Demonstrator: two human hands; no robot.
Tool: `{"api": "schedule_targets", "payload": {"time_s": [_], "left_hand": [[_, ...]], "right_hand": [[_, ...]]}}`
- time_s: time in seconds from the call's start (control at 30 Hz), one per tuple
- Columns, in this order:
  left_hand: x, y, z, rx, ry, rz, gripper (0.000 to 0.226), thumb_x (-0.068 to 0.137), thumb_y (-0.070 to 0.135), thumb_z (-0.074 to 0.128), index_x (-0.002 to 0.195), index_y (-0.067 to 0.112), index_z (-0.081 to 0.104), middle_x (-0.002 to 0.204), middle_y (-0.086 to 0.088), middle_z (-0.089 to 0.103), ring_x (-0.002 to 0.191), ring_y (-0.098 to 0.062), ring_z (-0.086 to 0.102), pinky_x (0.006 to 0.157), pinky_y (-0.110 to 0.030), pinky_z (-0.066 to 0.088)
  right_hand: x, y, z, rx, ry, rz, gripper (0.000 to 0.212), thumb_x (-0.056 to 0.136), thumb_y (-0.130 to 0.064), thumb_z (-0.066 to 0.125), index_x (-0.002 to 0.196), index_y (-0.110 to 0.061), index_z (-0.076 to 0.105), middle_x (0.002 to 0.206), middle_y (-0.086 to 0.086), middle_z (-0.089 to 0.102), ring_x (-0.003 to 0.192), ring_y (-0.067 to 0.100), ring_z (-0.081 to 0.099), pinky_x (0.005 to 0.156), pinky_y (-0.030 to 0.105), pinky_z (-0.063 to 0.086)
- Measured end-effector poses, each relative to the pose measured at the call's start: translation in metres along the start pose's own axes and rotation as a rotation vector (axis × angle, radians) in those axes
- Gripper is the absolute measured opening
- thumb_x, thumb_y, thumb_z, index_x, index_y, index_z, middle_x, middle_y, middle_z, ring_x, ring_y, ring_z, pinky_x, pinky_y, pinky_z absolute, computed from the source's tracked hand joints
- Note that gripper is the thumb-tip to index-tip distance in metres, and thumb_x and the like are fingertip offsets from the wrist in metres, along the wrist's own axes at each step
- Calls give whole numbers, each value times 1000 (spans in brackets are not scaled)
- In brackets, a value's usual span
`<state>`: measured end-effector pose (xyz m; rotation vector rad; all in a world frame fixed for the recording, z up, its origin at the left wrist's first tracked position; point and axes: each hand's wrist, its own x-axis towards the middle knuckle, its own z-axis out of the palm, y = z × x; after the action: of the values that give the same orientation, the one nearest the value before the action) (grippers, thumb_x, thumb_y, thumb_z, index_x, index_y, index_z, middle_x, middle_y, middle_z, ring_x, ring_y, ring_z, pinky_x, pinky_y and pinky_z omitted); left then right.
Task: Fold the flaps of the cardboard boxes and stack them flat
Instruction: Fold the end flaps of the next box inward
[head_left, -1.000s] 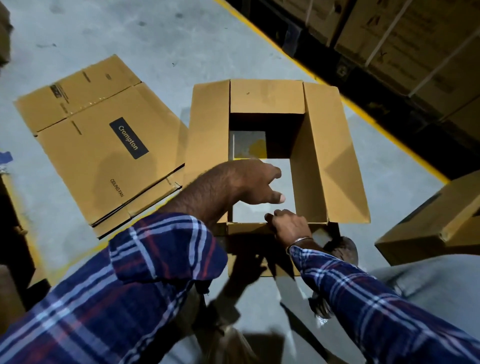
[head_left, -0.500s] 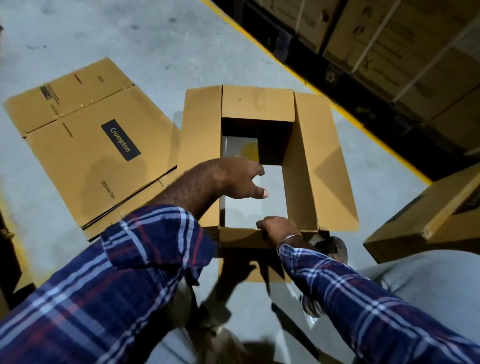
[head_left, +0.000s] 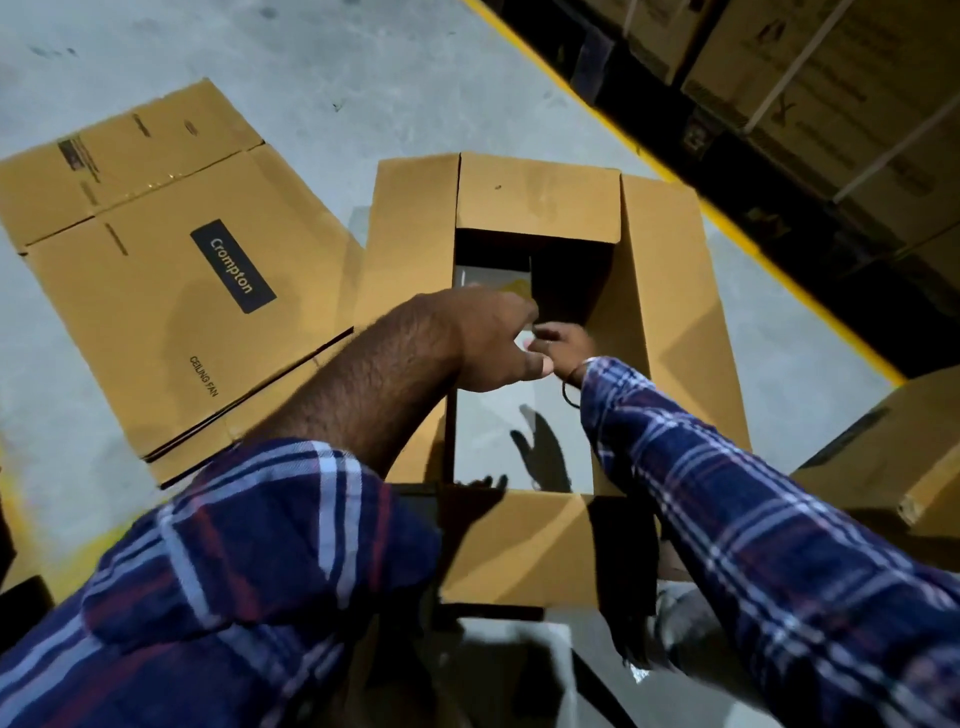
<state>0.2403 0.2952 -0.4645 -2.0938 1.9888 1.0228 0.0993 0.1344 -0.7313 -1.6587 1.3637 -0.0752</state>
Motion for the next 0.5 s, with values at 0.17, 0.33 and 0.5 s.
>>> {"api": "schedule_targets", "payload": {"time_s": [0.17, 0.33, 0.5], "left_hand": [[14, -12, 4, 33, 41, -22, 58, 101, 57, 50, 150, 28, 43, 140, -5, 58, 123, -25, 57, 94, -44, 52], [30, -31, 16, 60, 66, -79, 54, 99, 64, 48, 141, 30, 49, 125, -3, 63, 112, -26, 63, 76, -38, 49], [41, -47, 13, 57, 60, -69, 55, 98, 67, 44, 141, 33, 45, 130, 0, 63, 112, -25, 63, 76, -38, 48]], "right_hand": [[74, -38, -3, 139, 89, 145, 23, 77, -22, 76, 97, -16, 68, 99, 7, 68, 86, 23, 62, 69, 29, 50], [114, -69, -6, 382, 232, 177, 60, 89, -12, 72, 145, -9, 51, 138, 9, 60, 124, 24, 57, 109, 39, 45], [101, -111, -27, 356, 782, -358, 35, 80, 1, 56, 113, -3, 67, 116, 11, 66, 108, 25, 62, 97, 21, 44]]}}
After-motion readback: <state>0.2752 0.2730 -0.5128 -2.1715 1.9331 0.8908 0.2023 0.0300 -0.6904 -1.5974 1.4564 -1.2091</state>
